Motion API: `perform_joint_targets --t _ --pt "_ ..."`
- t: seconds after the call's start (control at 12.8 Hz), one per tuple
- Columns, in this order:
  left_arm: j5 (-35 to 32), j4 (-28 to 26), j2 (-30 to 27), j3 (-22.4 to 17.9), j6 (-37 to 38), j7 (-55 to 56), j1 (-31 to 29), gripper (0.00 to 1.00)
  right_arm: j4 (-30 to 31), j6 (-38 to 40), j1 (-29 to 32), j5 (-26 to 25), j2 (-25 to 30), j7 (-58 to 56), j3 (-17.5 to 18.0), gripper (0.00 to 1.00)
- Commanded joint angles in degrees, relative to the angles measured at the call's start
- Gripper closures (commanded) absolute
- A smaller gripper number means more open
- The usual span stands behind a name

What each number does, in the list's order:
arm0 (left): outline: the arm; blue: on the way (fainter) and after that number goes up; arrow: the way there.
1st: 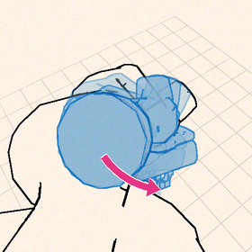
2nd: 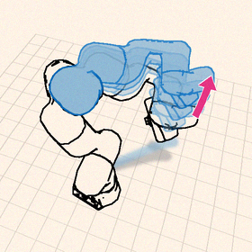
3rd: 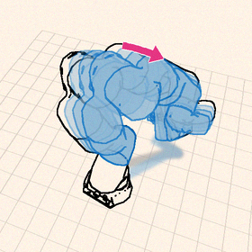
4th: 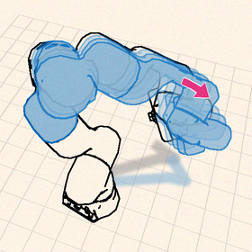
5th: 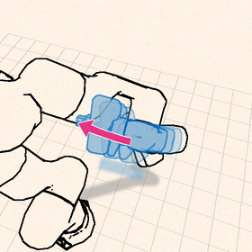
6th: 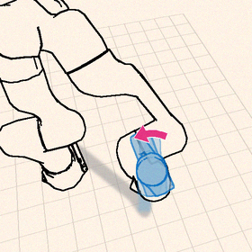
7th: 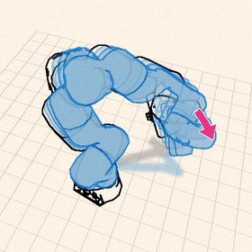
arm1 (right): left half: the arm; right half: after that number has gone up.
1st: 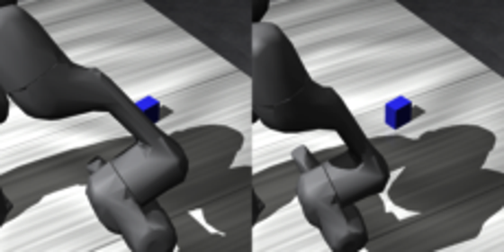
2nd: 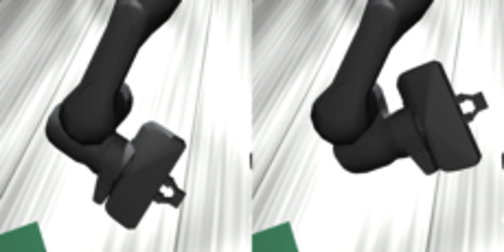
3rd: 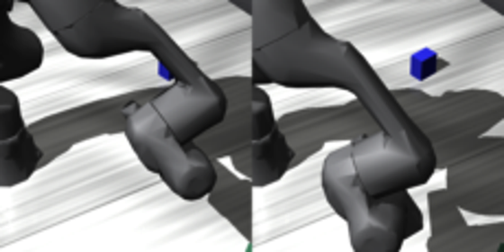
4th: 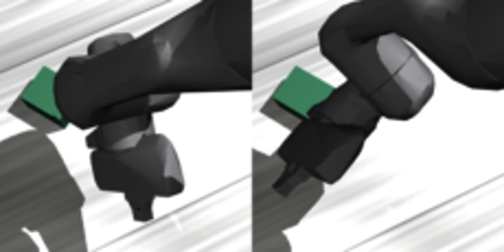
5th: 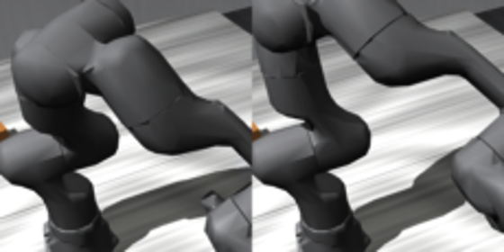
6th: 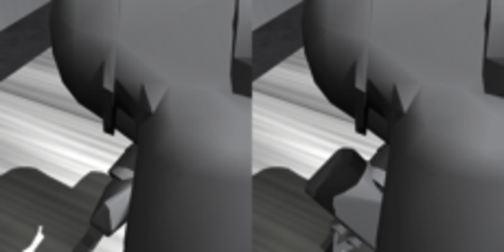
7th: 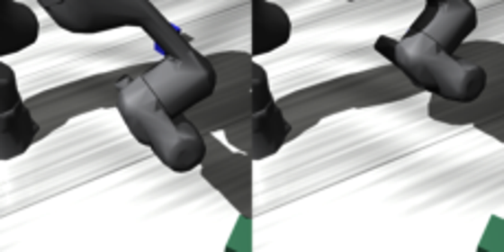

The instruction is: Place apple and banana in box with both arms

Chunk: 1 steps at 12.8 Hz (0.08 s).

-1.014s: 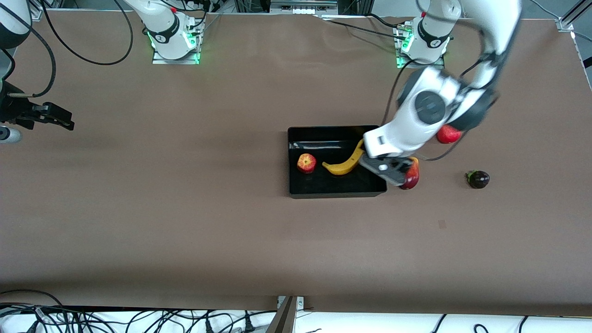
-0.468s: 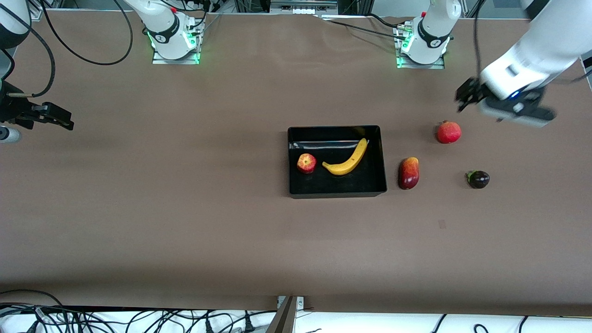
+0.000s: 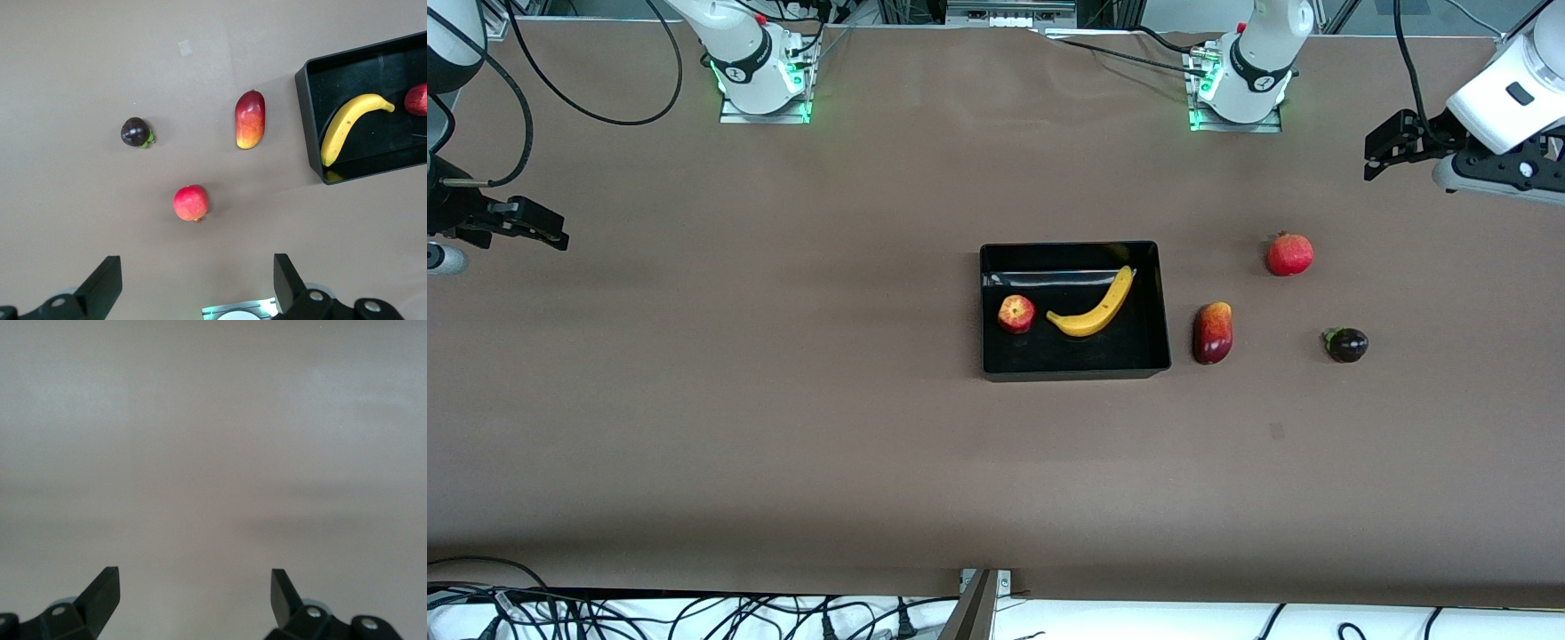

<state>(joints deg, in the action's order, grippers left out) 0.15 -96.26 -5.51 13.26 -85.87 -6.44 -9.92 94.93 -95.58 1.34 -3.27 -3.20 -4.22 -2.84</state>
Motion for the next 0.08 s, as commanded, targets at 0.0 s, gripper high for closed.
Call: perform_joint_targets --t 0.0 --pt "1.1 2.2 1.1 0.4 1.7 -0.3 -0.8 0.00 -0.8 0.9 -0.1 0.1 0.0 0.3 -0.1 0.00"
